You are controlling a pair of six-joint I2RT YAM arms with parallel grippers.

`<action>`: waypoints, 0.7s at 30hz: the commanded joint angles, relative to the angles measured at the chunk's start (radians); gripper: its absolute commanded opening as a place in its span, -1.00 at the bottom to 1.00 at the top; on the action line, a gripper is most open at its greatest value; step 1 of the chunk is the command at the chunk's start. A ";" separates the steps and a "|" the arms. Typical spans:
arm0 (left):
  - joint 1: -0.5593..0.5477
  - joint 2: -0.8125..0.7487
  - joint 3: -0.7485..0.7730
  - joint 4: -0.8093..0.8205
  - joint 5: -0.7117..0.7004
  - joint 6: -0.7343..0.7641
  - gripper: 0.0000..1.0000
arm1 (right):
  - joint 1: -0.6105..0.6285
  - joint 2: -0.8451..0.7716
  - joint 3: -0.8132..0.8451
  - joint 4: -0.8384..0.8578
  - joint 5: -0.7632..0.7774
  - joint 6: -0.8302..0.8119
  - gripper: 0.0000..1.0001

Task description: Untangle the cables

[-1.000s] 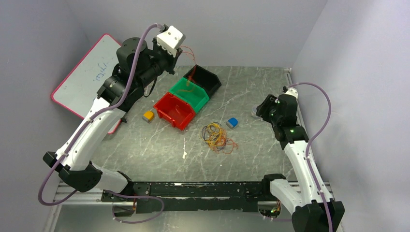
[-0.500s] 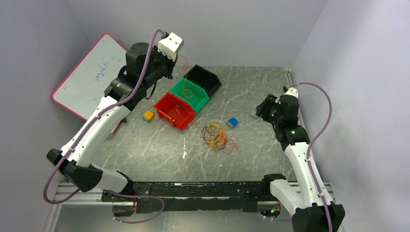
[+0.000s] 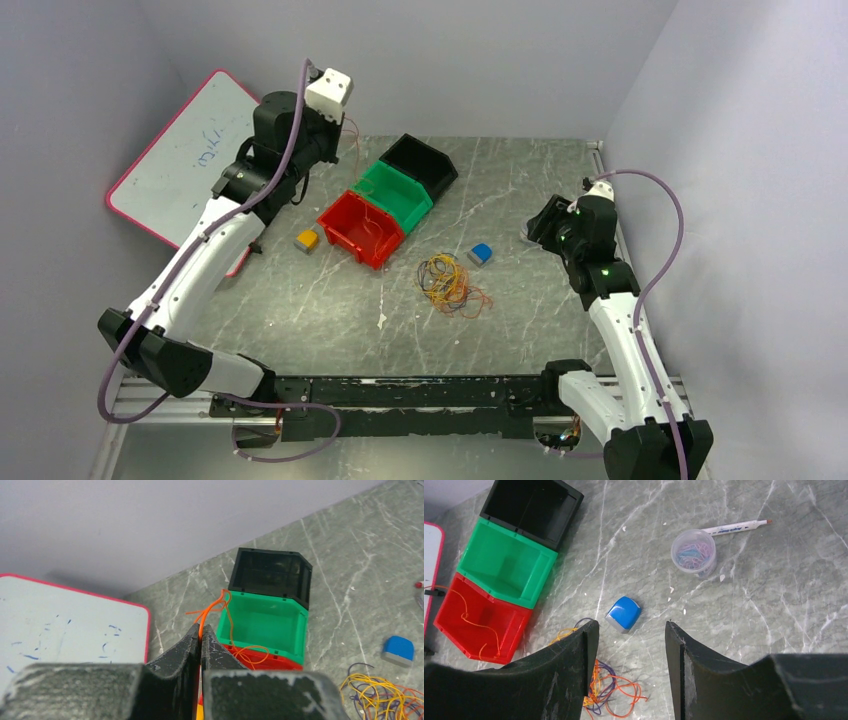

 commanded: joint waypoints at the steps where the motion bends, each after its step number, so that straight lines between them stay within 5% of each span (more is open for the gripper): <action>1: 0.036 -0.020 0.003 0.013 -0.051 -0.020 -0.86 | 0.002 -0.002 0.010 0.020 -0.015 -0.008 0.10; 12: 0.065 0.007 0.011 0.002 -0.061 -0.017 -0.86 | 0.001 -0.005 0.011 0.015 -0.013 -0.011 0.10; 21: 0.064 -0.011 -0.059 -0.027 0.169 -0.124 -0.86 | 0.002 0.001 0.010 0.021 -0.018 -0.014 0.10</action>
